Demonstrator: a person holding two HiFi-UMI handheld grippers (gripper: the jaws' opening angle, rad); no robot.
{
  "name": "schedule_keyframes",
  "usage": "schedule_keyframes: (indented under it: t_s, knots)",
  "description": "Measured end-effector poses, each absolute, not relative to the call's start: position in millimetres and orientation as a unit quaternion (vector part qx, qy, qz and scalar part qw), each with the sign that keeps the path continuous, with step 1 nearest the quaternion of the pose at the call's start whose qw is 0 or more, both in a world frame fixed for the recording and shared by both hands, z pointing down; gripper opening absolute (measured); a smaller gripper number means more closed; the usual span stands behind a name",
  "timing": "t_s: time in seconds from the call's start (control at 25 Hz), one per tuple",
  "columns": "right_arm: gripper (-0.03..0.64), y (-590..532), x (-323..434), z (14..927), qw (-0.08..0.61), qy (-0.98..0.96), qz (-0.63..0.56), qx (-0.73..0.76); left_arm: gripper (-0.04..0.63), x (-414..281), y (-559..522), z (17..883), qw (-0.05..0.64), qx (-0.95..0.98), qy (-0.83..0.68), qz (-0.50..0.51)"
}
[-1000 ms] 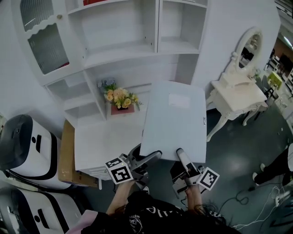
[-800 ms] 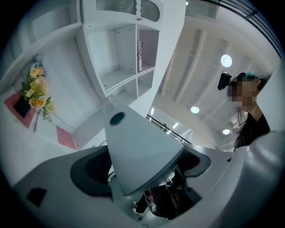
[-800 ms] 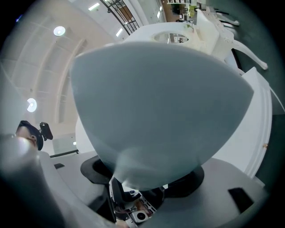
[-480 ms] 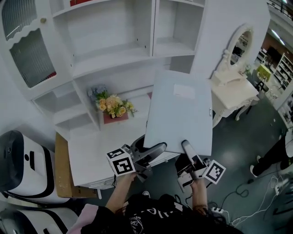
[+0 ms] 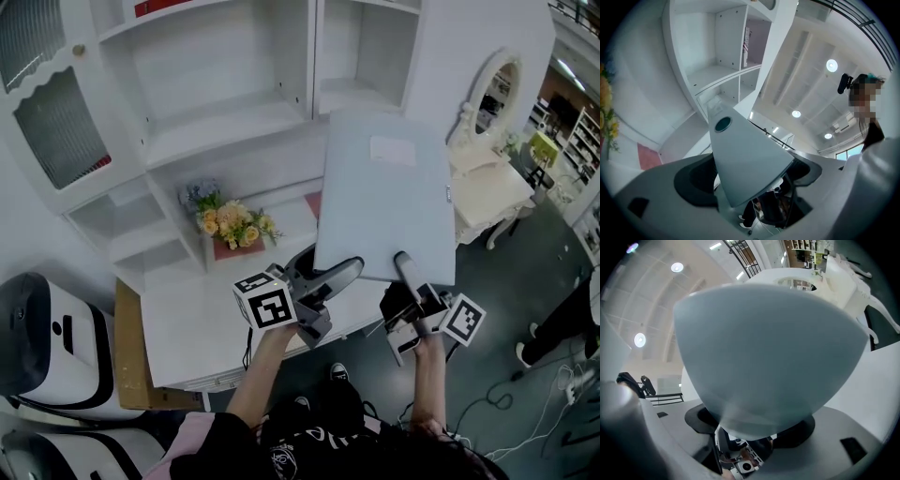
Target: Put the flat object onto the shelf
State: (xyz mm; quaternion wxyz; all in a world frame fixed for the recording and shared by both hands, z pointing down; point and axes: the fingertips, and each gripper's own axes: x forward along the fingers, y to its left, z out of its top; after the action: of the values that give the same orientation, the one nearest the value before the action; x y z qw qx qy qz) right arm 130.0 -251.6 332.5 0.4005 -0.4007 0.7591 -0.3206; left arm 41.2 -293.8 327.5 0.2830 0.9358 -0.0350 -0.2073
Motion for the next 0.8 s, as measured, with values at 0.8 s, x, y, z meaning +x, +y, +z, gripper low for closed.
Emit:
schedule_keyframes:
  t_s: [0.8]
  knots:
    - [0.318,-370.6,227.4,282.9,0.349,0.818,-0.372,-0.264,0.439,127.9,-376.2,284.1,0.205,0.947,-0.112,-0.221]
